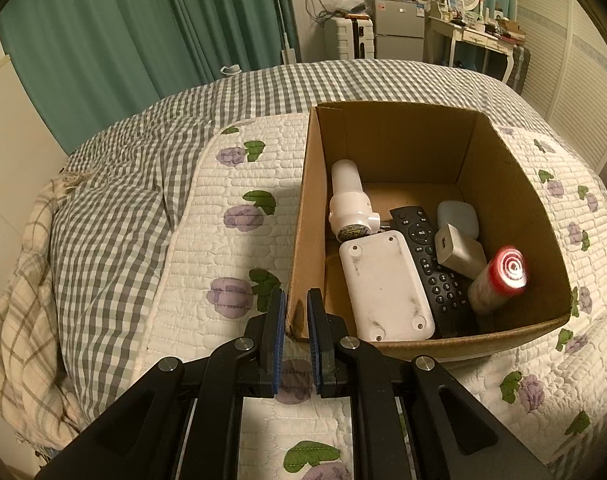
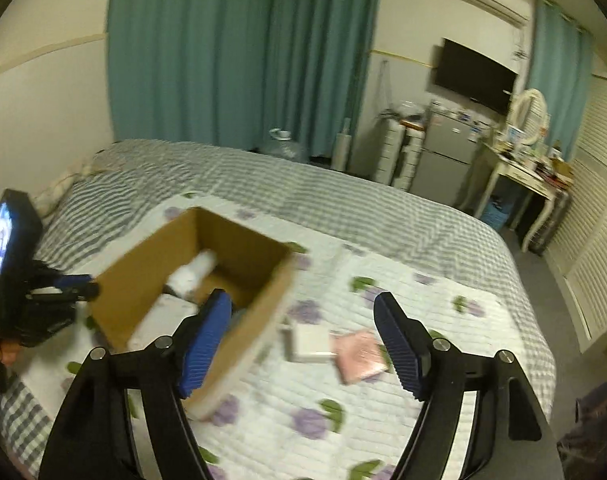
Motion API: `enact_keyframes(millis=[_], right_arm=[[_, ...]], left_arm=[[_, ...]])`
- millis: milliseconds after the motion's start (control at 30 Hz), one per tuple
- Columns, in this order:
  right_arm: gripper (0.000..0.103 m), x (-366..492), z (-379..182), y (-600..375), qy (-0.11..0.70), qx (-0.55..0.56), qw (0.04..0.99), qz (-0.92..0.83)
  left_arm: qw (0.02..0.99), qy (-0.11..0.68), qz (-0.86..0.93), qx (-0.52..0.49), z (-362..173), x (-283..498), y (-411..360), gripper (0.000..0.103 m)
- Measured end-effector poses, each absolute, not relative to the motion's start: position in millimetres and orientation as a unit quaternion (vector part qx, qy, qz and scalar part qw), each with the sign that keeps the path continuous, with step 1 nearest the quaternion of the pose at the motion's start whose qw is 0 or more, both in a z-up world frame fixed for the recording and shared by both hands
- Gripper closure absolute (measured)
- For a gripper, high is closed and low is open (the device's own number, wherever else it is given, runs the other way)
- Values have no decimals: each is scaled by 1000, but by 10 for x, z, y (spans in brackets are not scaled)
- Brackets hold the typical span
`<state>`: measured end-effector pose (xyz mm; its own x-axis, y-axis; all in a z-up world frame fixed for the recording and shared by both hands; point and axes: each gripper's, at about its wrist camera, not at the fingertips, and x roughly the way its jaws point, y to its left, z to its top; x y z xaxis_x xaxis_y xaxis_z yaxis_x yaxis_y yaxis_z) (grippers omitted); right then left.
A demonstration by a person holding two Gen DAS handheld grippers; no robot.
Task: Organize rigid objects
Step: 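Grasp the second white charger block with the right gripper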
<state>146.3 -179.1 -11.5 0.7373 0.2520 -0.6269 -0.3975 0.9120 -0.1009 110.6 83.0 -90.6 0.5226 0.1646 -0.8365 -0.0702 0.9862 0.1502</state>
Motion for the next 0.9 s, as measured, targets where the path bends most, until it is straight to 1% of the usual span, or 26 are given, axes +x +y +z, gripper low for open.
enact_keyframes(millis=[67,133,567,667,900], right_arm=[[22,1478,-151,-1968,322,-112,928,154],[21,1489,-241,-2133,331,-103,928,138],[21,1639,-1273,-2482,419,-84,897,116],[21,1681,-1395,-2445,431,-80,890,127],[21,1899,-1442,-2169,426,-93,884,170]], left_arm=[[871,484,69,51,-908,1110,829,92],[870,485,71,53,-913,1109,824,92],[869,485,79,53,-934,1100,823,92],[869,485,81,52,-933,1103,818,92],[869,485,83,54,-930,1096,817,92]])
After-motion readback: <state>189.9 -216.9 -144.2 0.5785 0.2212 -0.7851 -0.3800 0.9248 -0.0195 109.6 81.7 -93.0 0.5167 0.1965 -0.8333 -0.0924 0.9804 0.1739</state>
